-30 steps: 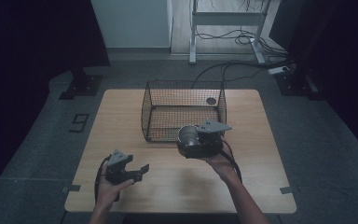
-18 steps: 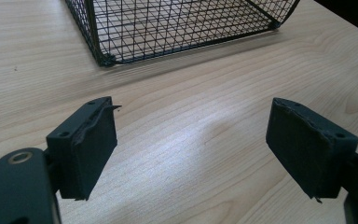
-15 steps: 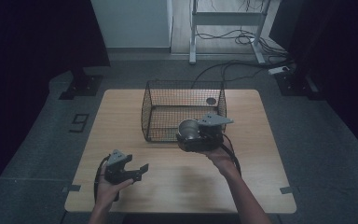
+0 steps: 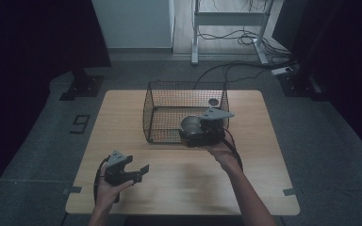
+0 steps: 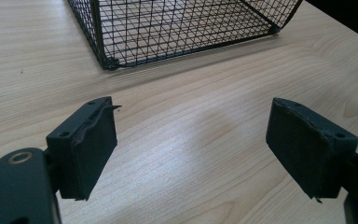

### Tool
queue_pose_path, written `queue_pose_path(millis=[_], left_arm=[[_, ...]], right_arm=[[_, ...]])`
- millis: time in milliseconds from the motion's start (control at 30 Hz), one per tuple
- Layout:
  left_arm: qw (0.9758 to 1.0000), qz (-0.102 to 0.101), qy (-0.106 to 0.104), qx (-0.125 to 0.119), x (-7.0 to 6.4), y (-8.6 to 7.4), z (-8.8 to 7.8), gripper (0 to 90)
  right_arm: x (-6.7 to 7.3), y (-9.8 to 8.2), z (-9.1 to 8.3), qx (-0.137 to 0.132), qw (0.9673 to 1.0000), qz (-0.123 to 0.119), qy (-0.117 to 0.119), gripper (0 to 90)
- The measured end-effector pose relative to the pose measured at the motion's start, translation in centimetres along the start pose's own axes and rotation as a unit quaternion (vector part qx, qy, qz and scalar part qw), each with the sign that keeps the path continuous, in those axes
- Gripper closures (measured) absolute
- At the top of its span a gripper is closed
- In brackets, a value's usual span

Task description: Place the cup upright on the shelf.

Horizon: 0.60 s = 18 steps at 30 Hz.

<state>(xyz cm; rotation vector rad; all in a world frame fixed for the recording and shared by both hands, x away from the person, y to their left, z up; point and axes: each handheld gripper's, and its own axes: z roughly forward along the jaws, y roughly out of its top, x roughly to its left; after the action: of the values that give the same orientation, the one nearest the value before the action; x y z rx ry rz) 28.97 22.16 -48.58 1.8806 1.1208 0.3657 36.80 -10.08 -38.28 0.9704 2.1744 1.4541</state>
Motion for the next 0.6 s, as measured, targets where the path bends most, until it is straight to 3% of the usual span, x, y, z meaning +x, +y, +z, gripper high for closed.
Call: queue_pose_path(millis=[600], left_arm=[[1.0,0.0,0.0,-0.001,0.1,0.0,-0.1,16.4]], right_arm=[[-1.8,1.6,1.8,0.009,0.9998,0.012,-0.016,13.5]])
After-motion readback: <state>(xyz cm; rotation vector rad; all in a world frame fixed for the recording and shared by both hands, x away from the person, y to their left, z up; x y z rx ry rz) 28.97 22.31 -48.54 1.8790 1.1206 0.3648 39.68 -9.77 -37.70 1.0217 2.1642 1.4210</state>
